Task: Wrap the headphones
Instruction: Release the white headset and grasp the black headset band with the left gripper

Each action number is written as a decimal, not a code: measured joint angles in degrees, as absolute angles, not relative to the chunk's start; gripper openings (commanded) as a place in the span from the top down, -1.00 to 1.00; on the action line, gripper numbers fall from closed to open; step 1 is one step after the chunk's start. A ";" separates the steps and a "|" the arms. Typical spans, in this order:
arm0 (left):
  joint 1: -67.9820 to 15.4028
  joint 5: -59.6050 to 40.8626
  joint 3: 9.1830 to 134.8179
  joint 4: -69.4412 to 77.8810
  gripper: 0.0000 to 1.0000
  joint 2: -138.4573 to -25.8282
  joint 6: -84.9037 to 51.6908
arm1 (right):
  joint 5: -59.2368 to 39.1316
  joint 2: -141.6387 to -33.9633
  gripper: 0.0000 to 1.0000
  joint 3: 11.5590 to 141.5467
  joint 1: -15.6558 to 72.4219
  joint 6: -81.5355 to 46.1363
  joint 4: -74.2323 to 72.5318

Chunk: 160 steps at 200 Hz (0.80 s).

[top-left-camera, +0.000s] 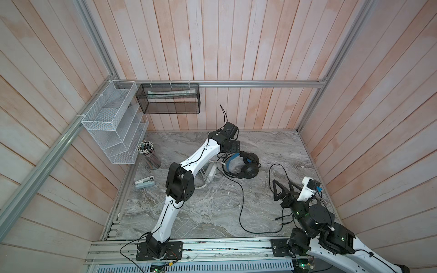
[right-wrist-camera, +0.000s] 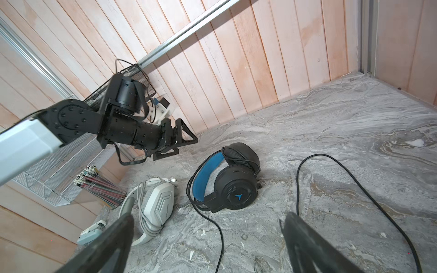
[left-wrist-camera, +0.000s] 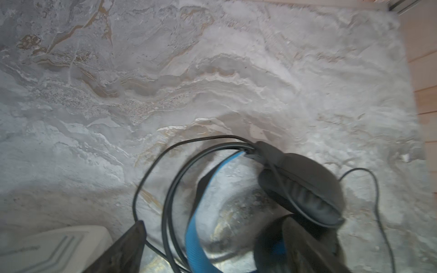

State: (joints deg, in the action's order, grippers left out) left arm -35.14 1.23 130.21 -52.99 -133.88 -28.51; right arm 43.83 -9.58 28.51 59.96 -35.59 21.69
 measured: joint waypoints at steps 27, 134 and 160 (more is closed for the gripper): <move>-33.15 -1.87 130.50 -54.24 -0.73 -135.70 -26.24 | 43.64 -9.04 -0.99 27.88 59.96 -35.59 21.67; -34.39 -4.67 130.85 -56.60 -0.60 -141.08 -20.73 | 43.42 -8.86 -0.99 27.42 59.96 -35.57 21.43; -34.28 -4.93 130.85 -57.69 -0.49 -142.26 -20.64 | 43.42 -8.86 -0.99 27.40 59.96 -35.57 21.41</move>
State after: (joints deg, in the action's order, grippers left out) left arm -34.28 -4.93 130.85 -57.69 -142.26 -20.64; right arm 43.42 -8.86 27.40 59.96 -35.57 21.41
